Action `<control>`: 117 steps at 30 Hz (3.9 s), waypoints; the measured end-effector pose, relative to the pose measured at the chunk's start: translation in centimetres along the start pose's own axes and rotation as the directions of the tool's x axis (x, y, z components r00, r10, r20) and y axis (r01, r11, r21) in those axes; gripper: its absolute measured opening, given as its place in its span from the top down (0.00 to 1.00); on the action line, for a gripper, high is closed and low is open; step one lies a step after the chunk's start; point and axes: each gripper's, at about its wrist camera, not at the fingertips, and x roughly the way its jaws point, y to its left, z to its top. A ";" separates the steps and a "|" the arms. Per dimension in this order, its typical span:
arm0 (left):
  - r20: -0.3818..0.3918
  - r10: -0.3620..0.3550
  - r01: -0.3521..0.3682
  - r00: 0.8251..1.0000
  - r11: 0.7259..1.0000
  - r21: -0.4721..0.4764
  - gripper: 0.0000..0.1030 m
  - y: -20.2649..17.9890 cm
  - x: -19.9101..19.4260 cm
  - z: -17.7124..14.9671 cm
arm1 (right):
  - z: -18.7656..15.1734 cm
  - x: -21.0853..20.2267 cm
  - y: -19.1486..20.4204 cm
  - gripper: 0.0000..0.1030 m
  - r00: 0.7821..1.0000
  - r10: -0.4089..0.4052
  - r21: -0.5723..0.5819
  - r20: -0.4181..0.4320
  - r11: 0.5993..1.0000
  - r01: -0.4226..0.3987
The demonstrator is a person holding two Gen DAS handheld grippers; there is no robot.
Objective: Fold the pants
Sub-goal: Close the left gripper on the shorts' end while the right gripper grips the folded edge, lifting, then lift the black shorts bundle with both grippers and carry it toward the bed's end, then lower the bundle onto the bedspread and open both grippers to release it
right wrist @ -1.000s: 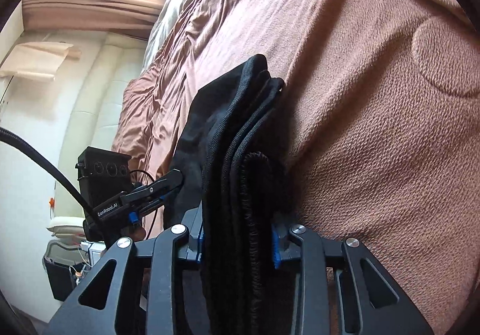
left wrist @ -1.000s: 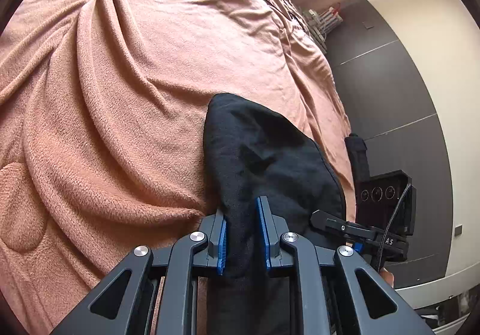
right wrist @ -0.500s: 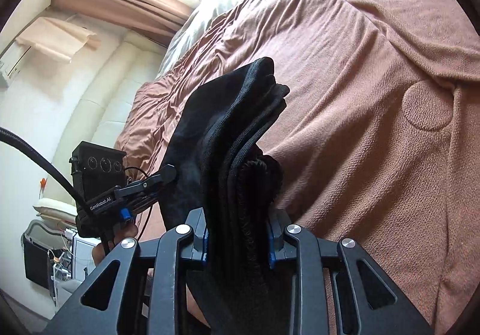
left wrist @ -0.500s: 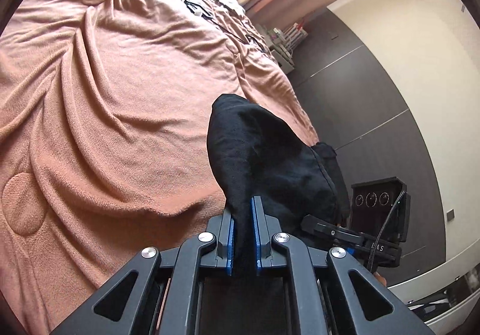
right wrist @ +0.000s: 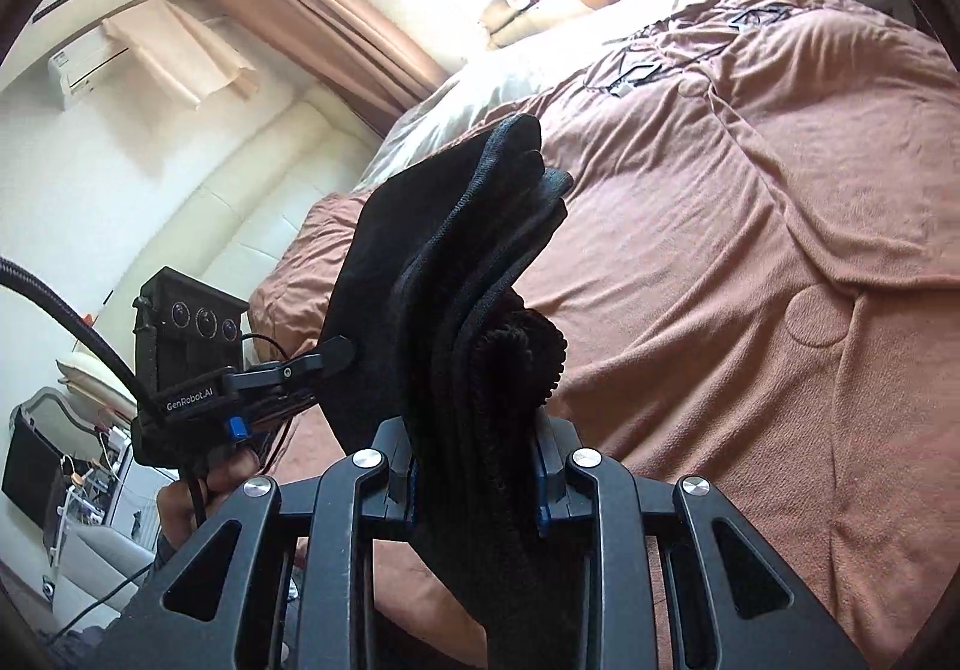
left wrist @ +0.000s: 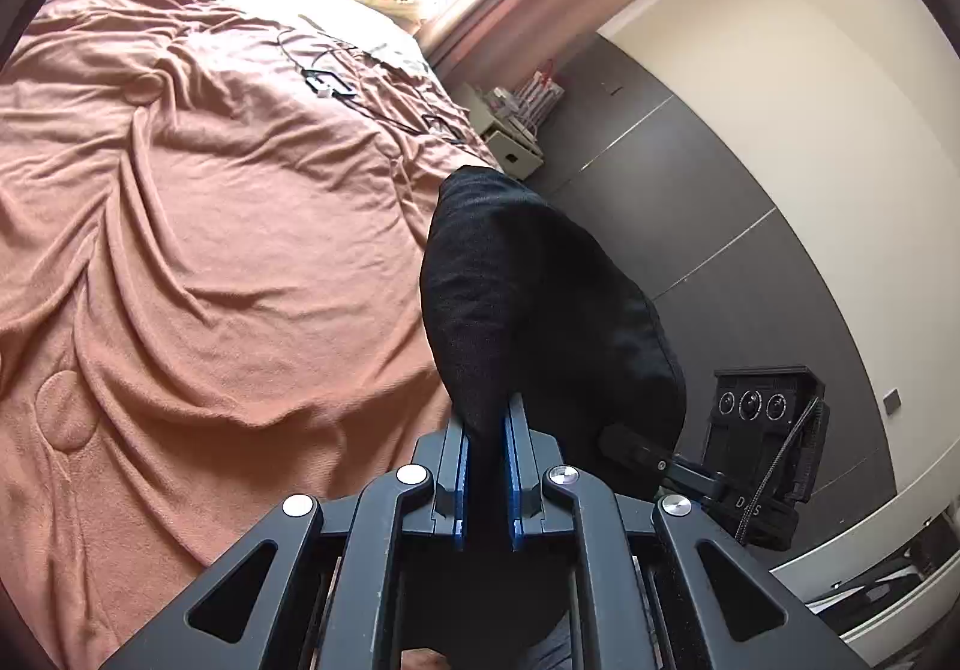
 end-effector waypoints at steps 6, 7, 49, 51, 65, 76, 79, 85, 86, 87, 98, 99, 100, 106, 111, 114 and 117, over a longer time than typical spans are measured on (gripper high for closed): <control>0.009 -0.020 0.020 1.000 0.998 0.063 0.90 -4.4 -0.1 0.4 | 0.0 -4.9 1.0 0.77 0.998 -0.020 -0.056 0.052 0.998 0.023; 0.011 -0.026 0.025 1.000 0.997 0.071 0.90 -5.0 0.0 0.4 | 0.1 -5.7 1.1 0.77 0.998 -0.025 -0.066 0.059 0.997 0.029; -0.133 -0.212 0.245 0.968 0.913 0.327 0.90 -28.7 18.7 -2.8 | 0.1 -29.1 -0.7 0.77 0.921 -0.286 -0.253 0.263 0.901 0.352; -0.139 -0.226 0.260 0.964 0.909 0.326 0.90 -29.1 20.0 -2.6 | 0.2 -29.4 -0.9 0.77 0.918 -0.296 -0.257 0.265 0.896 0.363; -0.215 -0.262 0.313 0.941 0.915 0.254 0.90 -29.3 31.3 -2.8 | -0.5 -29.4 -3.9 0.77 0.903 -0.358 -0.247 0.240 0.877 0.413; -0.290 -0.263 0.317 0.920 0.935 0.159 0.90 -27.6 39.6 -3.3 | 1.7 -28.2 -5.6 0.77 0.885 -0.439 -0.227 0.153 0.856 0.464; -0.298 -0.264 0.315 0.917 0.939 0.138 0.90 -26.8 41.1 -3.1 | 2.9 -27.4 -6.0 0.77 0.881 -0.459 -0.217 0.118 0.853 0.474; -0.298 -0.265 0.309 0.917 0.944 0.113 0.90 -25.1 43.4 -2.2 | 4.8 -25.9 -5.8 0.77 0.866 -0.494 -0.222 0.070 0.839 0.497; -0.297 -0.263 0.307 0.918 0.945 0.110 0.90 -24.9 43.7 -2.0 | 5.2 -25.7 -5.7 0.77 0.865 -0.498 -0.226 0.064 0.837 0.498; -0.296 -0.262 0.304 0.919 0.947 0.107 0.90 -24.6 44.0 -1.7 | 5.6 -25.3 -5.5 0.77 0.864 -0.501 -0.233 0.056 0.835 0.499; -0.270 -0.190 0.210 0.944 0.976 0.050 0.73 -21.0 47.4 -0.7 | 10.7 -20.3 -5.8 0.67 0.800 -0.599 -0.295 -0.041 0.772 0.563; -0.282 -0.162 0.178 0.946 0.983 0.035 0.55 -20.5 48.1 -0.6 | 11.1 -19.8 -6.2 0.61 0.771 -0.634 -0.279 -0.055 0.751 0.598; -0.289 -0.136 0.146 0.948 0.989 0.015 0.50 -19.9 48.7 -0.6 | 11.2 -19.3 -6.7 0.56 0.733 -0.677 -0.268 -0.065 0.719 0.641; -0.281 -0.111 0.113 0.953 0.994 -0.008 0.50 -18.2 49.8 0.0 | 10.2 -21.7 -6.0 0.56 0.718 -0.696 -0.142 -0.001 0.710 0.689; -0.270 -0.100 0.102 0.958 0.995 -0.007 0.50 -18.0 50.6 0.9 | 7.5 -24.4 -4.3 0.60 0.765 -0.642 -0.107 0.041 0.759 0.643; -0.265 -0.080 0.082 0.961 0.997 -0.004 0.50 -16.8 51.6 1.7 | 5.9 -25.4 -4.1 0.66 0.790 -0.613 -0.093 0.038 0.784 0.613; -0.253 -0.066 0.067 0.965 0.998 -0.005 0.60 -16.3 52.9 2.8 | 4.5 -26.0 -5.2 0.67 0.799 -0.600 -0.084 0.027 0.795 0.600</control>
